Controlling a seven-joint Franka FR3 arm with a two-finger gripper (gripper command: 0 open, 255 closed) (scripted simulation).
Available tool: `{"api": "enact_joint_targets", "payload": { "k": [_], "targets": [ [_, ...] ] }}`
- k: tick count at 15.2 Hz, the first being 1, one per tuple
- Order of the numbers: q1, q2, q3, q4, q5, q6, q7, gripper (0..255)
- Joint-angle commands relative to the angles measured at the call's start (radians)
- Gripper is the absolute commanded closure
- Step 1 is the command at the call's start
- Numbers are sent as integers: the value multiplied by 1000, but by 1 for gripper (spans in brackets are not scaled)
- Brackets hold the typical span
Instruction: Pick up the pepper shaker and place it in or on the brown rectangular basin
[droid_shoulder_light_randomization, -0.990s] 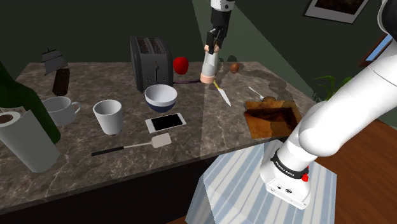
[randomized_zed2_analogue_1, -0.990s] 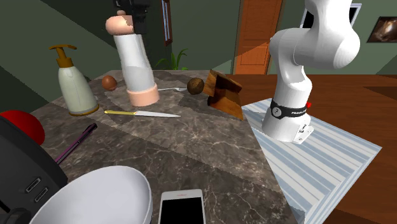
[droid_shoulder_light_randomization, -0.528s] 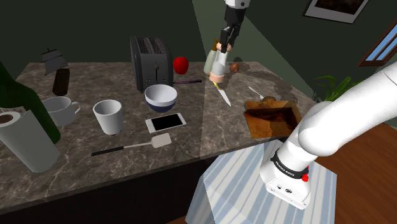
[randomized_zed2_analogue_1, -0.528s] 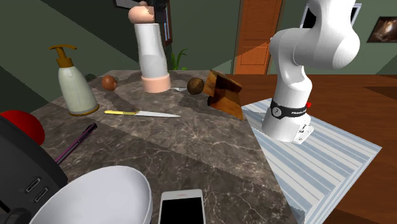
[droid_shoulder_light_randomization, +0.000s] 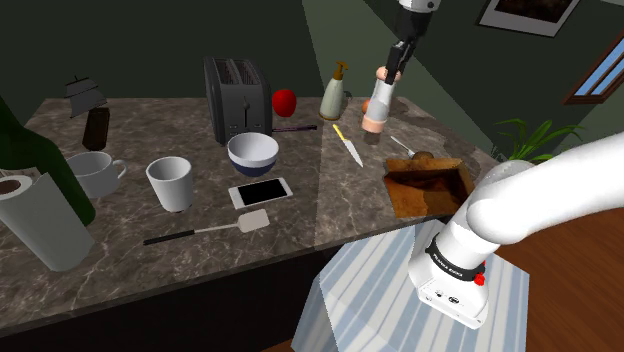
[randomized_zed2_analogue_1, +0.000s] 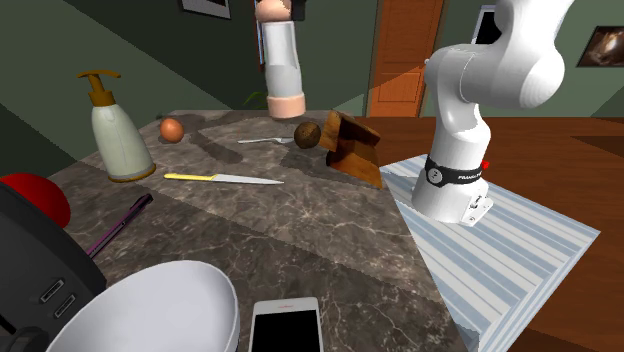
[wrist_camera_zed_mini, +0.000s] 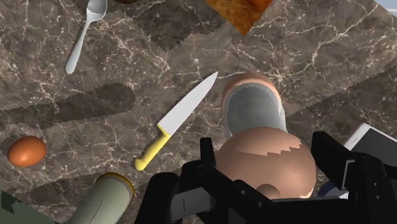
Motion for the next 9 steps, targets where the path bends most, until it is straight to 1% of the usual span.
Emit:
{"api": "enact_joint_targets", "payload": {
  "k": [1, 9],
  "targets": [
    [-13, -71, -16, -37, -15, -30, -28, 255],
    [-78, -289, -99, -110, -94, -149, -164, 255]
  ]
}}
